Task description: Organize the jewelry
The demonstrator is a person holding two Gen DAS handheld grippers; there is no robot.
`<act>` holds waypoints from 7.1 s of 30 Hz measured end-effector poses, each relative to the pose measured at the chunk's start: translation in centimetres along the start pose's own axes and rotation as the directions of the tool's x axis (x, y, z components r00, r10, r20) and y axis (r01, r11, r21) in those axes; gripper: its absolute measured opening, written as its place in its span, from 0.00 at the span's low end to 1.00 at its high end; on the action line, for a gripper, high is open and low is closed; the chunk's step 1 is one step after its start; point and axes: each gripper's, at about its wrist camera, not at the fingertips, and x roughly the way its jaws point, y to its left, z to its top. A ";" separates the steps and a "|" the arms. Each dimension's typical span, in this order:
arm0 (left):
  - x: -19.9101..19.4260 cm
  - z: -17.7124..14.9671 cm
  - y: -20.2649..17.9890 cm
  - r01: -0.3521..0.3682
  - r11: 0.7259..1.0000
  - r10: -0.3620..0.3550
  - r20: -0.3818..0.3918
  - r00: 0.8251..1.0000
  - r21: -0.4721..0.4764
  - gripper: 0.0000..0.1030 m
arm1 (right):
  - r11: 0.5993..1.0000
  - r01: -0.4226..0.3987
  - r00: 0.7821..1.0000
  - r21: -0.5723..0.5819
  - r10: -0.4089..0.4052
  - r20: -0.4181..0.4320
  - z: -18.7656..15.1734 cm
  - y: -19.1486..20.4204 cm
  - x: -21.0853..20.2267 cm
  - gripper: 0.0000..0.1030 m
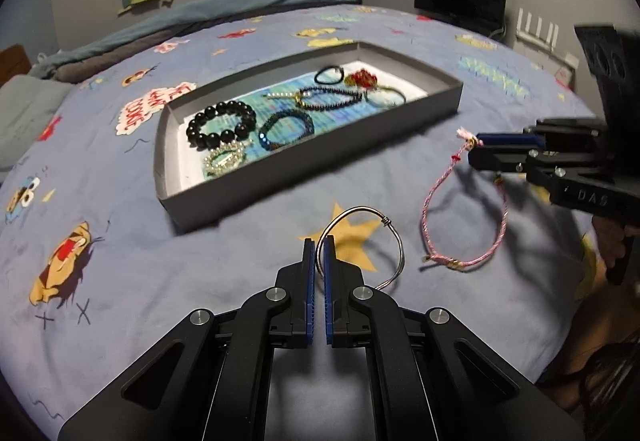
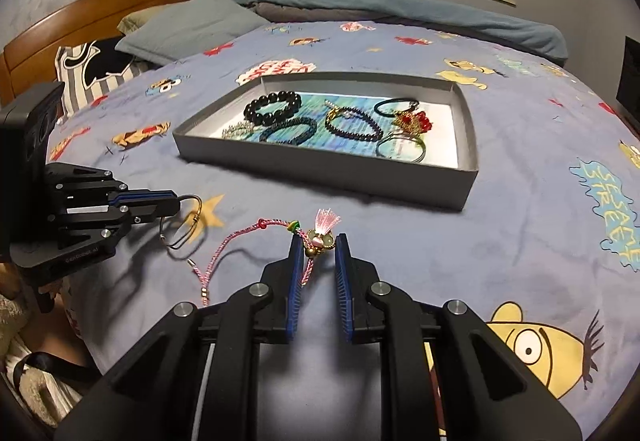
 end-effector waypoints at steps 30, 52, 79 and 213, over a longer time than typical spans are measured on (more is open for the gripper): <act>6.4 11.6 0.4 -0.020 0.999 0.020 -0.003 1.000 0.030 0.05 | 0.988 0.033 0.981 0.150 -0.060 0.182 10.7 -6.8 2.3 0.16; 11.0 11.1 -0.4 0.038 0.998 -0.033 -0.099 0.995 0.048 0.05 | 0.988 0.147 0.988 0.047 -0.145 -0.047 8.0 -7.1 7.1 0.16; 9.0 11.3 0.1 0.020 1.000 -0.020 -0.059 0.998 0.005 0.28 | 0.986 0.162 0.987 0.045 -0.161 -0.024 8.2 -7.4 4.9 0.45; 0.8 5.1 3.3 -0.250 0.958 0.248 -0.033 0.968 -0.138 0.90 | 0.978 0.198 0.980 0.072 -0.198 -0.002 4.7 -2.9 1.5 0.95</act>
